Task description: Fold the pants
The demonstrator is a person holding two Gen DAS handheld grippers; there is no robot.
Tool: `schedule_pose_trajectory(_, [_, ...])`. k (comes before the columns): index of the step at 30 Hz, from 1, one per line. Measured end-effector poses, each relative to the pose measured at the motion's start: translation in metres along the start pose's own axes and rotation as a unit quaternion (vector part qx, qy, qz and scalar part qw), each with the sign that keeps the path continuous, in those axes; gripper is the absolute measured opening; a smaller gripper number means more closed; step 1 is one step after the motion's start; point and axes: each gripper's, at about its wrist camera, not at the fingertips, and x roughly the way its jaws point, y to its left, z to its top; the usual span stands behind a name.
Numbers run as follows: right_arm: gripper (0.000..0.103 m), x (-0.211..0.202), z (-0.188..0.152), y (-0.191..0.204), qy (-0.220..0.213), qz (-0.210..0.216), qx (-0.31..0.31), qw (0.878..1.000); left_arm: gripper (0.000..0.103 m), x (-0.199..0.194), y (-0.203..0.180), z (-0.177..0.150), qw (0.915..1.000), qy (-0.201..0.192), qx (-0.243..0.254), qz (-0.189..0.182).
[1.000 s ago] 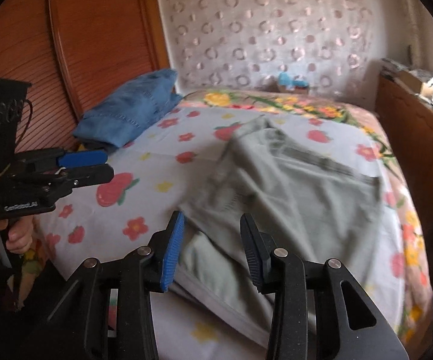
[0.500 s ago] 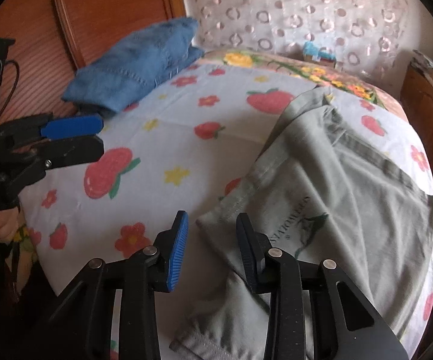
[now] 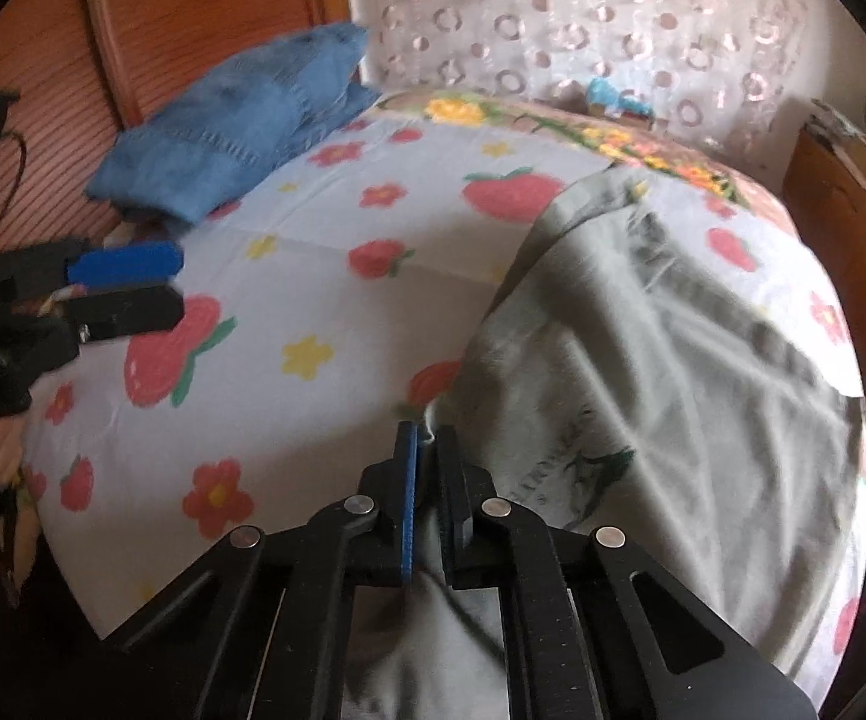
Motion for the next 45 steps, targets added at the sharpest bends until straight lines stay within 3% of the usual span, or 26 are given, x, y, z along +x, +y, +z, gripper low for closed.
schedule_pose_trajectory(5, [0.003,-0.034,0.012,-0.023,-0.044,-0.017,0.02,0.999,0.04,0.006,-0.003,0.004,1.0,0.005,0.004,-0.004])
schedule_pose_trajectory(11, [0.003,-0.066,0.026,-0.076,-0.072,-0.072,0.039,0.994,0.04,0.019,-0.014,0.018,0.9998,0.01,0.014,-0.013])
schedule_pose_trajectory(18, [0.003,-0.078,0.026,-0.143,-0.068,-0.125,0.057,0.988,0.04,0.034,-0.029,0.033,0.9994,0.018,0.022,-0.023])
schedule_pose_trajectory(23, [0.003,-0.067,0.017,-0.181,-0.051,-0.141,0.076,0.986,0.04,0.045,-0.04,0.037,0.9988,0.028,0.031,-0.025])
schedule_pose_trajectory(34, [0.003,-0.059,0.001,-0.21,-0.048,-0.136,0.11,0.983,0.04,0.061,-0.066,0.037,0.9974,0.047,0.045,-0.03])
schedule_pose_trajectory(45, [0.003,-0.086,-0.019,-0.185,-0.065,-0.114,0.116,0.985,0.04,0.062,-0.083,0.03,0.9969,0.051,0.049,-0.034])
